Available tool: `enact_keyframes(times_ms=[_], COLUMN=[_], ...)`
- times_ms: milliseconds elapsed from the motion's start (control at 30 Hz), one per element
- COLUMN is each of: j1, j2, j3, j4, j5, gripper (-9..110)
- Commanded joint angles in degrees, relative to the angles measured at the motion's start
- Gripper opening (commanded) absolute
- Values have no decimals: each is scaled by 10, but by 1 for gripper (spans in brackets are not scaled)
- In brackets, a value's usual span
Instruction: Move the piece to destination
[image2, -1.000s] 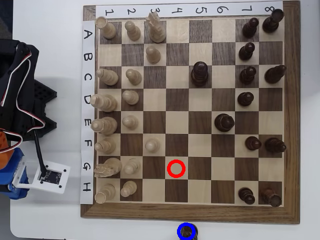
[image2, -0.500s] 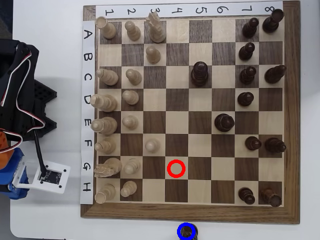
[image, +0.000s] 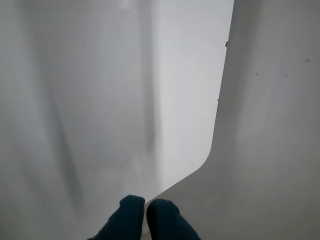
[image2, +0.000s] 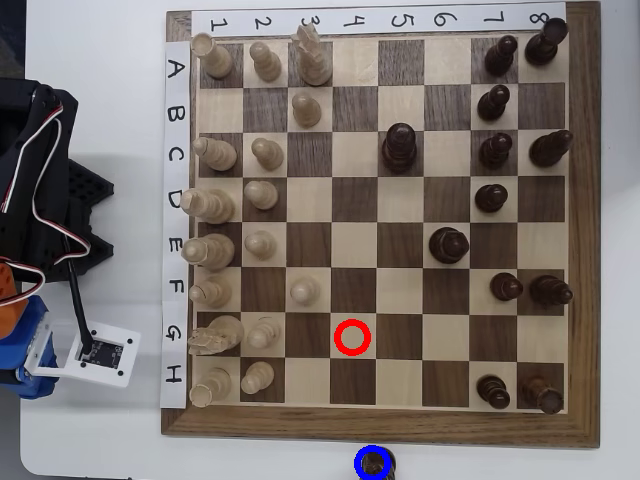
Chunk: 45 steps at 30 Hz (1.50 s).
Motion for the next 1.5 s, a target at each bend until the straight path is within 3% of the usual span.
enact_keyframes(times_ms=[0,1467], j1=[15,10], j2=[33,33], j3=[-4,-4], j4=[-16,-16], j5=[-6,-12], gripper=[0,0])
